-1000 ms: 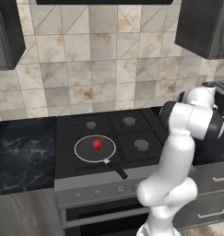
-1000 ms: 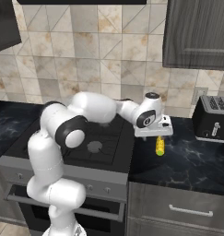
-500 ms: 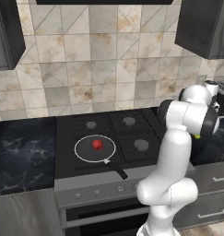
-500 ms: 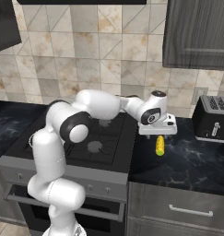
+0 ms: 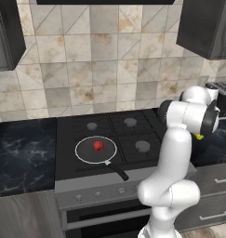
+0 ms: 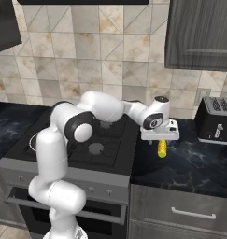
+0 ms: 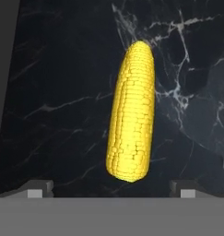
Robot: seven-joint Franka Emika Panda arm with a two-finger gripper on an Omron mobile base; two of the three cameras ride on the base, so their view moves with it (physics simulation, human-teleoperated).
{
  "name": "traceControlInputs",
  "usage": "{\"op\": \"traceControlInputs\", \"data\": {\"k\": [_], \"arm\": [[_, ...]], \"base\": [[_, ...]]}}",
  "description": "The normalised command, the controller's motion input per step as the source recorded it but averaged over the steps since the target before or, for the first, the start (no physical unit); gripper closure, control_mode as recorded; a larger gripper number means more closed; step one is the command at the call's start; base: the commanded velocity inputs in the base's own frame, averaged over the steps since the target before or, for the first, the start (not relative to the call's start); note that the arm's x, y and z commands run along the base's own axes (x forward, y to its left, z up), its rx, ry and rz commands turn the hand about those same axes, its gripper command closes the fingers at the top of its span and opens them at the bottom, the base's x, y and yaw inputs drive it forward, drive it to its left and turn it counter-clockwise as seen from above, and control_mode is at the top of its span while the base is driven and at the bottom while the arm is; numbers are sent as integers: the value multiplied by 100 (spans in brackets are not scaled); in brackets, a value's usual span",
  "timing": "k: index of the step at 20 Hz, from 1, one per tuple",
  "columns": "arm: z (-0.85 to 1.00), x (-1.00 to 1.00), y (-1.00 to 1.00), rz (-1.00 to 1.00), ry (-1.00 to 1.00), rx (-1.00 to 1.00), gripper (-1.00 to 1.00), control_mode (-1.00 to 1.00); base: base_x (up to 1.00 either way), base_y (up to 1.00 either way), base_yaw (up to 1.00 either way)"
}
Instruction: Put the bell pepper and corn in the pan. Then turn on the front left burner and set the heat to medium.
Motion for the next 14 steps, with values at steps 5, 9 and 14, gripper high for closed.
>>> {"op": "traceControlInputs", "data": {"k": [5,9,14], "arm": [[-28,14,-13,0,1,0,-100,-100],[-16,24,-16,0,0,0,-100,-100],[-1,15,-11,0,0,1,-100,-100]], "base": [[0,0,0],[0,0,0],[0,0,0]]}}
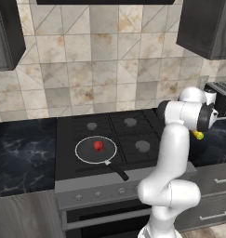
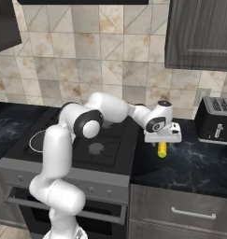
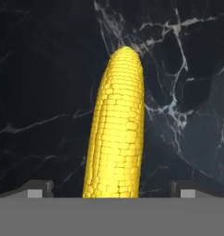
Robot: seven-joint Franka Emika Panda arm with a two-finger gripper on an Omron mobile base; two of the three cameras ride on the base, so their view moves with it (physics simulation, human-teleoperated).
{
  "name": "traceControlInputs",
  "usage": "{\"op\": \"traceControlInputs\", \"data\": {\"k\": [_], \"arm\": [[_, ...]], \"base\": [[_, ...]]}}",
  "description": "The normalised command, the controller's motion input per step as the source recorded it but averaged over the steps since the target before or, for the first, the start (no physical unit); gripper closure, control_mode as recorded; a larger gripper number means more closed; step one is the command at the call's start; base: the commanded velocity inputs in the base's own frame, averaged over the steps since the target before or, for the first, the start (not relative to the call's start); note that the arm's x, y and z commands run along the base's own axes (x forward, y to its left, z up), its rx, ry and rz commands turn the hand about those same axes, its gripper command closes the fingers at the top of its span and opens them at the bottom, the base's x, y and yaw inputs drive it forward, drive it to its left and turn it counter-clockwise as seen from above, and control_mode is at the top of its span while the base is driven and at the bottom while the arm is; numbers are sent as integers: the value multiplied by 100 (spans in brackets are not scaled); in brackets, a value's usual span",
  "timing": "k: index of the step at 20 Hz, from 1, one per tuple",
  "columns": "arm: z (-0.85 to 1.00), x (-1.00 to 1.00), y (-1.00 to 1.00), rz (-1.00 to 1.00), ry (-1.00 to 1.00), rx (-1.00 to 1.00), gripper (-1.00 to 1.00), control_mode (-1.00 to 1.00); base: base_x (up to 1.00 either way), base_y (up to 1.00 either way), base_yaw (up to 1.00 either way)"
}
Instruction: Put the bell pepper and corn in the pan. Then turn on the front left burner and set the heat to medium.
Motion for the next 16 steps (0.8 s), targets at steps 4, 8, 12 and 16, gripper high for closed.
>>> {"op": "traceControlInputs", "data": {"k": [4,8,12,16], "arm": [[-12,0,0,0,4,0,-100,-100],[-25,-3,0,0,8,0,-100,-100],[-33,0,0,0,6,1,-100,-100],[-28,0,0,0,6,2,-100,-100]], "base": [[0,0,0],[0,0,0],[0,0,0],[0,0,0]]}}
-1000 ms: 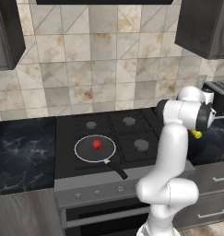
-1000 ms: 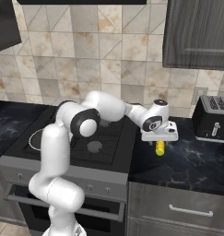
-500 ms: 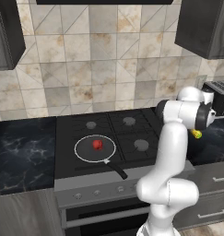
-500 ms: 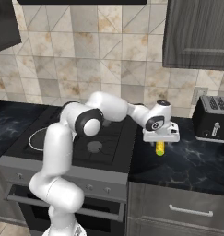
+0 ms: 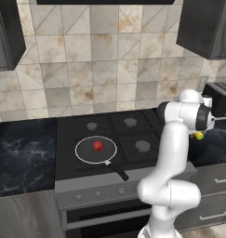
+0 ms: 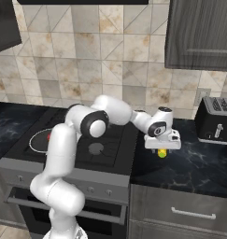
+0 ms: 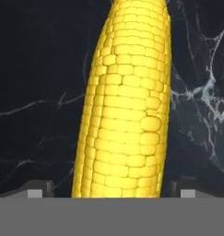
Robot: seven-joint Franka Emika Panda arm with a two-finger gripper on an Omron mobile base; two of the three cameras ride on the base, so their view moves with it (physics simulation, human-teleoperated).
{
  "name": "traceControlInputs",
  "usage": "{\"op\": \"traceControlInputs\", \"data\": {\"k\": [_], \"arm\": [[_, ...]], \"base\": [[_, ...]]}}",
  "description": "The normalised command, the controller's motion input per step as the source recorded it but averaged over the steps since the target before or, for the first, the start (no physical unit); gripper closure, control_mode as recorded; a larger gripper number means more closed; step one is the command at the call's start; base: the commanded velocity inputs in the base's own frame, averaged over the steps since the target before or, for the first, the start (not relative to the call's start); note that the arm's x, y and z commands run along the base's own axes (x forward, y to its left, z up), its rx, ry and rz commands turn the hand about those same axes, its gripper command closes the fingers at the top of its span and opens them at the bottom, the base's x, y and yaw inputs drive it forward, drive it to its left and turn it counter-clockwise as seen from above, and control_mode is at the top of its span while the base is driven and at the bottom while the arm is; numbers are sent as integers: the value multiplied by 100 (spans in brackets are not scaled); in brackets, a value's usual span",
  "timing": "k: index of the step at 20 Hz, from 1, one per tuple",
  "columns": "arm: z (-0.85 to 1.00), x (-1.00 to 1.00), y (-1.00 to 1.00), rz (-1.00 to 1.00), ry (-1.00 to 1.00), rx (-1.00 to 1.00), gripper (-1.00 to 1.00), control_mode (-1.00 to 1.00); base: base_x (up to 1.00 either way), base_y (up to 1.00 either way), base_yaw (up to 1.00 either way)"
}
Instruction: Put the bell pepper and corn in the pan. Then turn on the front left burner and set the heat to medium.
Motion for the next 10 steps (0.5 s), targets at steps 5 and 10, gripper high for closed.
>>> {"op": "traceControlInputs", "data": {"k": [5,10], "arm": [[0,0,0,0,0,0,100,-100],[6,-3,0,0,-1,0,100,-100]], "base": [[0,0,0],[0,0,0]]}}
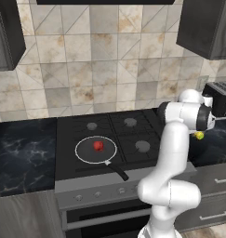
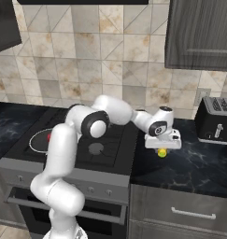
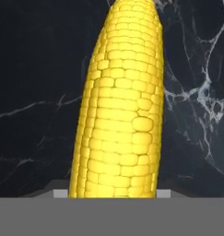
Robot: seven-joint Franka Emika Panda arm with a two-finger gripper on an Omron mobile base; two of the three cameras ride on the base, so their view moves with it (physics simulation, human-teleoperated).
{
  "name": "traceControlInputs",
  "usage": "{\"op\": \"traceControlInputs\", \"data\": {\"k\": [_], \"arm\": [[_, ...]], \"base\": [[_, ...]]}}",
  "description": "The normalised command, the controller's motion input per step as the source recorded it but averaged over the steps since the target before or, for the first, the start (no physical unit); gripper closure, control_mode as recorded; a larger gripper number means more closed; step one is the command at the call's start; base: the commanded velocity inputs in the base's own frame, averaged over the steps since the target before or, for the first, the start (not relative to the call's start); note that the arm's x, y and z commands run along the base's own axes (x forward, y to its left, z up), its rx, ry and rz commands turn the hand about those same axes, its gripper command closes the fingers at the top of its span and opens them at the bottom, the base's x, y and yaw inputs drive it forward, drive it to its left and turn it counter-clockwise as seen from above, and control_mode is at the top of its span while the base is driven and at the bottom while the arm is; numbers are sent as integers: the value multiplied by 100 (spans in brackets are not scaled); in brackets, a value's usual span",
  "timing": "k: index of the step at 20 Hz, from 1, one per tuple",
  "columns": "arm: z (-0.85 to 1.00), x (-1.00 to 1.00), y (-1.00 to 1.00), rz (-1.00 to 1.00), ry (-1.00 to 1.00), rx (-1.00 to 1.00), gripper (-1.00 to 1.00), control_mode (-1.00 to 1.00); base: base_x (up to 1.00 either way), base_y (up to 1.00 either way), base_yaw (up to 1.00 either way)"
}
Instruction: Put the bell pepper and corn in the pan. Then turn on the front left burner and set the heat to medium.
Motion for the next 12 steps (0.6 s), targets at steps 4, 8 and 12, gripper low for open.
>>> {"op": "traceControlInputs", "data": {"k": [4,8,12], "arm": [[79,-26,18,1,-5,0,100,-100],[100,-18,66,0,-2,0,100,-100],[80,-12,79,0,0,0,100,-100]], "base": [[0,0,0],[0,0,0],[0,0,0]]}}
